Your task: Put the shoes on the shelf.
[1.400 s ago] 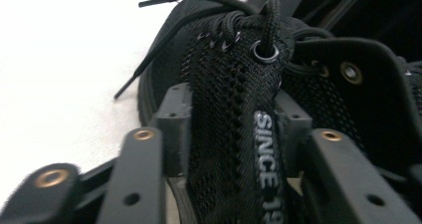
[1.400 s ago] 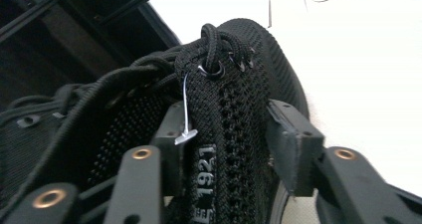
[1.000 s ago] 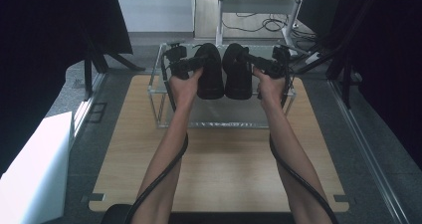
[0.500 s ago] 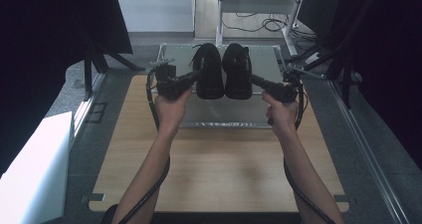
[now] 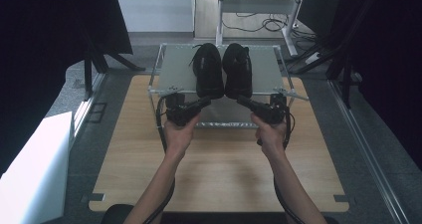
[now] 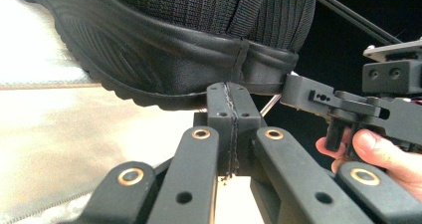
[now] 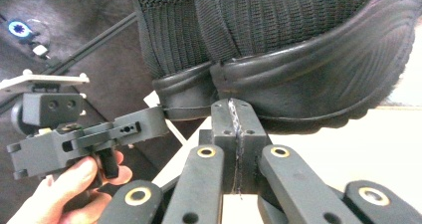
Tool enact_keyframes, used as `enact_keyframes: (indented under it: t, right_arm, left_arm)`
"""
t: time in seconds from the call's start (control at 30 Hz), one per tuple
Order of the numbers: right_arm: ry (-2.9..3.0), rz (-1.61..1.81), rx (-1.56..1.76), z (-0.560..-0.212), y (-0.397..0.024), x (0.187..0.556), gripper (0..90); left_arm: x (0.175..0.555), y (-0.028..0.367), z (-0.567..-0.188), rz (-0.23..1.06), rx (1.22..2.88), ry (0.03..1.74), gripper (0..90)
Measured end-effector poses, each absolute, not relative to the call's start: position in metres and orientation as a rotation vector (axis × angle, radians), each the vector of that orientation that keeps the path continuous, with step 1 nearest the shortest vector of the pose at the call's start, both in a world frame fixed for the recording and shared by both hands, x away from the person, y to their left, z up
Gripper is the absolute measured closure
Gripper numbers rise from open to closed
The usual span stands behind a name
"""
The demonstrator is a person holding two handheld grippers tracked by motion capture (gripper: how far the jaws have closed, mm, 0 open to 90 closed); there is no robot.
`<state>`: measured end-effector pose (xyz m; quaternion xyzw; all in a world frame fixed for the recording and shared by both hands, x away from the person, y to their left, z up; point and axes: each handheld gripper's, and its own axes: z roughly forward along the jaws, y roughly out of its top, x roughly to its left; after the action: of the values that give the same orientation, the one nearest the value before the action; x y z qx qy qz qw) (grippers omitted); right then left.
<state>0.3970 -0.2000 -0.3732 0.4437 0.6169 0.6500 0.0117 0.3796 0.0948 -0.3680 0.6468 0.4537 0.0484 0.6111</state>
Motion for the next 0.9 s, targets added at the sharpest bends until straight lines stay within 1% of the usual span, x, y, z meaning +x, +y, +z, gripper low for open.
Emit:
enact_keyframes:
  t: [0.07, 0.13, 0.43, 0.83, 0.9]
  right_arm:
    - [1.909, 2.051, 1.381, -0.375, -0.201, 0.399, 90.0]
    - [1.913, 2.006, 1.366, -0.374, -0.199, 0.398, 90.0]
    - [1.885, 2.029, 1.422, -0.378, -0.199, 0.409, 90.0]
    - [1.850, 2.030, 1.497, -0.384, -0.201, 0.424, 90.0]
    - [1.841, 2.027, 1.515, -0.386, -0.202, 0.427, 90.0]
  left_arm:
    - [0.381, 0.094, -0.367, 0.127, 1.504, 1.043, 89.8]
    - [0.382, 0.092, -0.366, 0.163, 1.526, 1.047, 89.8]
    - [0.393, 0.088, -0.365, 0.183, 1.538, 1.076, 89.8]
    - [0.412, 0.088, -0.368, 0.190, 1.541, 1.130, 89.8]
    - [0.415, 0.089, -0.369, 0.166, 1.528, 1.136, 89.8]
